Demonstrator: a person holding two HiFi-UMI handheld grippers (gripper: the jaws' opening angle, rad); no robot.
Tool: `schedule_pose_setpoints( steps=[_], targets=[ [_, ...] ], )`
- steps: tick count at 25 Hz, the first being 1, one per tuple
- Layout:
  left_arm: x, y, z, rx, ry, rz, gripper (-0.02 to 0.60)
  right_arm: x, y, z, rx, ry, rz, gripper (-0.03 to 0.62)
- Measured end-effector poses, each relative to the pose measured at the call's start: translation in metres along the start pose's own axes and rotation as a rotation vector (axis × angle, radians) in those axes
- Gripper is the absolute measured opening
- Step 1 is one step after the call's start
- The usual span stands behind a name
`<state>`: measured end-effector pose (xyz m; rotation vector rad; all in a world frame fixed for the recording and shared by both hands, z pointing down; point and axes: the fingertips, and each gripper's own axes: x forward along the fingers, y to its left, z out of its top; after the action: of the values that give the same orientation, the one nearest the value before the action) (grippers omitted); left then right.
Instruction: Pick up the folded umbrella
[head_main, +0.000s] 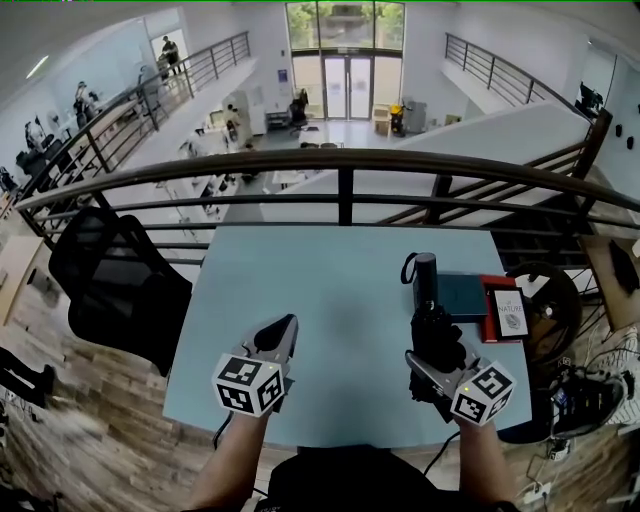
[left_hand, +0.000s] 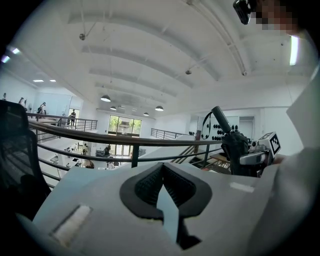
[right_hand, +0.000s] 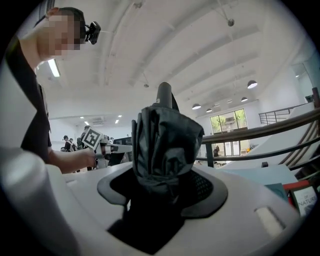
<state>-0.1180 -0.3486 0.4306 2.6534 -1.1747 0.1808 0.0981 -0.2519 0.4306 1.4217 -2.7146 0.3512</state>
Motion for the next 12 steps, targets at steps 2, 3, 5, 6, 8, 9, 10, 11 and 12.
schedule_pose_setpoints(
  steps=[2,3,5,6,8,9,10,11,12],
  targets=[
    [-0.002,0.000,-0.001,0.004,0.000,-0.001,0.006,-0.006,0.001,0.005,-0.011,-0.031,-0.009,0.265],
    [-0.003,0.001,-0.001,0.004,-0.001,0.000,0.006,-0.008,0.001,0.007,-0.010,-0.047,-0.014,0.265],
    [-0.004,0.003,0.000,0.005,-0.002,0.004,0.006,-0.012,-0.001,0.012,-0.004,-0.075,-0.023,0.265],
    [-0.004,0.003,0.000,0.005,-0.003,0.006,0.006,-0.014,-0.002,0.014,-0.001,-0.087,-0.028,0.265],
    [-0.004,0.005,0.002,0.005,-0.005,0.009,0.006,-0.017,-0.003,0.016,-0.005,-0.102,-0.036,0.264],
    [-0.004,0.006,0.002,0.004,-0.006,0.010,0.006,-0.018,-0.002,0.016,-0.006,-0.109,-0.036,0.265],
    [-0.004,0.006,0.001,0.004,-0.006,0.012,0.006,-0.019,-0.001,0.016,-0.003,-0.117,-0.031,0.264],
    [-0.003,0.007,0.001,0.003,-0.006,0.013,0.006,-0.020,0.000,0.016,0.004,-0.127,-0.025,0.264],
    [-0.003,0.007,0.000,0.001,-0.005,0.014,0.006,-0.021,0.002,0.017,0.013,-0.138,-0.019,0.264]
  ],
)
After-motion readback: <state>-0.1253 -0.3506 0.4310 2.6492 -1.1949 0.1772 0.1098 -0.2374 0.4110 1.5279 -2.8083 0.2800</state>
